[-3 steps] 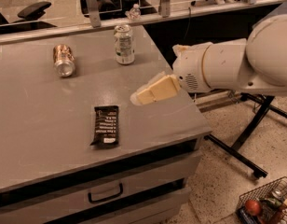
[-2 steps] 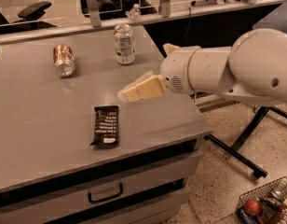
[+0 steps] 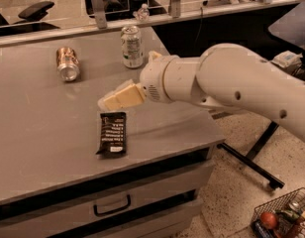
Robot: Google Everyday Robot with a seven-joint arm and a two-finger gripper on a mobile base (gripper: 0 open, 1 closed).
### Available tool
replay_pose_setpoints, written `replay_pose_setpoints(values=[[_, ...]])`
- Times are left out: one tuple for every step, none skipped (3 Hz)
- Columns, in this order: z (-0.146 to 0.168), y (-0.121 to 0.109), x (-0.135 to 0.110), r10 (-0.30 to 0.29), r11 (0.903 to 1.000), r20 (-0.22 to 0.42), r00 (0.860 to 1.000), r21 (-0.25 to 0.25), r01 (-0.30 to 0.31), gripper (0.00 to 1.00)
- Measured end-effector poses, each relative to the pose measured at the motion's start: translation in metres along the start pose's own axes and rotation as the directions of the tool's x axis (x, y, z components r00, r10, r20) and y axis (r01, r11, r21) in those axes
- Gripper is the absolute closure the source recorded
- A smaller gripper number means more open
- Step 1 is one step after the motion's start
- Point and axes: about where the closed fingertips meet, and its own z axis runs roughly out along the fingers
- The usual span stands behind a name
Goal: Pick orange can
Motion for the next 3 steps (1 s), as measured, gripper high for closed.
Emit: replay_pose_setpoints(values=[[0.0337,0.0086,-0.0056,0.047,0.9989,0.014,0.999,-0.002,-0.047,0.00],[0.0373,0.0142,-0.0123,0.046,0.9989,0.020,0.999,-0.009,-0.046,0.00],[0.0416,0.0107,-0.0069,0.049,0.9979,0.009,0.999,0.043,-0.049,0.00]])
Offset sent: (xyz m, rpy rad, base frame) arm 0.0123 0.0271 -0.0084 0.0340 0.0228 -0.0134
